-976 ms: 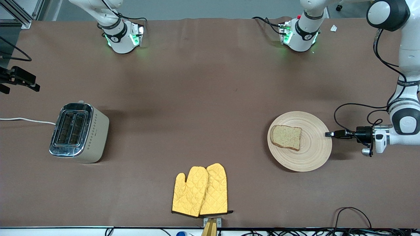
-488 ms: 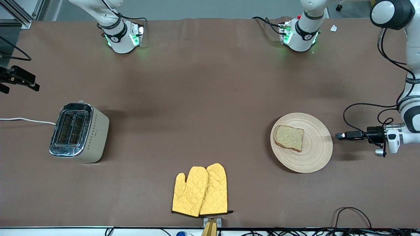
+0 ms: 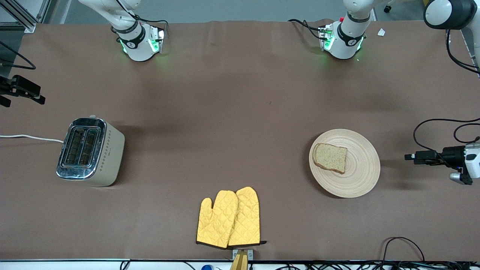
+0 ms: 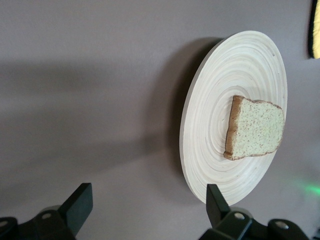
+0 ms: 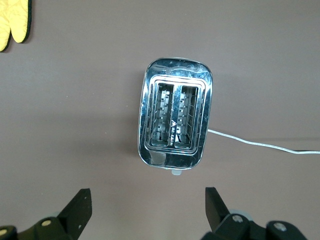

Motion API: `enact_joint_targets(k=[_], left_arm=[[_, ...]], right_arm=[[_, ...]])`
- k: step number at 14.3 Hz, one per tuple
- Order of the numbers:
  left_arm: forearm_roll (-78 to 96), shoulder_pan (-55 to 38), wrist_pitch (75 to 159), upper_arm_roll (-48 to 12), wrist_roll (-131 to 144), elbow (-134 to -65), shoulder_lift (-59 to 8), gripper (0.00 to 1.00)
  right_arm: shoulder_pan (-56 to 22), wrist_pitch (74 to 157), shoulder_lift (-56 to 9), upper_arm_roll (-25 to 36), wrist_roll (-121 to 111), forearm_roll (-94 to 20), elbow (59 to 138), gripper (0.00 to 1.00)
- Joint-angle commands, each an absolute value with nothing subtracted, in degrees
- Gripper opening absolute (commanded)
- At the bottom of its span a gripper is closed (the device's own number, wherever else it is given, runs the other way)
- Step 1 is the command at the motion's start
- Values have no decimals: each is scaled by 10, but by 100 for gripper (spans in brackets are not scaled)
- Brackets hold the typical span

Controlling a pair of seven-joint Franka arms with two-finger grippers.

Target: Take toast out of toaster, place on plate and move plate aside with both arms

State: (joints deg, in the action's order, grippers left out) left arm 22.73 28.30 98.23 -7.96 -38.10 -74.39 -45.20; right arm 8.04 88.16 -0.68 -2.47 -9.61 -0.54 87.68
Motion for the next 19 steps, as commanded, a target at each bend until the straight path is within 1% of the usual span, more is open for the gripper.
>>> enact_joint_targets(k=[1, 5, 10, 15, 19], left_arm=[[174, 245, 974, -77, -354, -730, -410, 100], [114, 203, 970, -78, -301, -732, -333, 100], [77, 143, 937, -79, -205, -733, -266, 100], [21, 42, 875, -79, -81, -733, -187, 100], [2, 5, 810, -80, 3, -737, -133, 100]], right_arm=[[91, 878, 4, -35, -91, 4, 884, 100], [91, 877, 4, -35, -91, 4, 884, 100], [92, 878, 4, -34, -91, 4, 884, 100], [94, 878, 4, -34, -91, 4, 883, 100], [94, 877, 4, -34, -91, 4, 883, 100]])
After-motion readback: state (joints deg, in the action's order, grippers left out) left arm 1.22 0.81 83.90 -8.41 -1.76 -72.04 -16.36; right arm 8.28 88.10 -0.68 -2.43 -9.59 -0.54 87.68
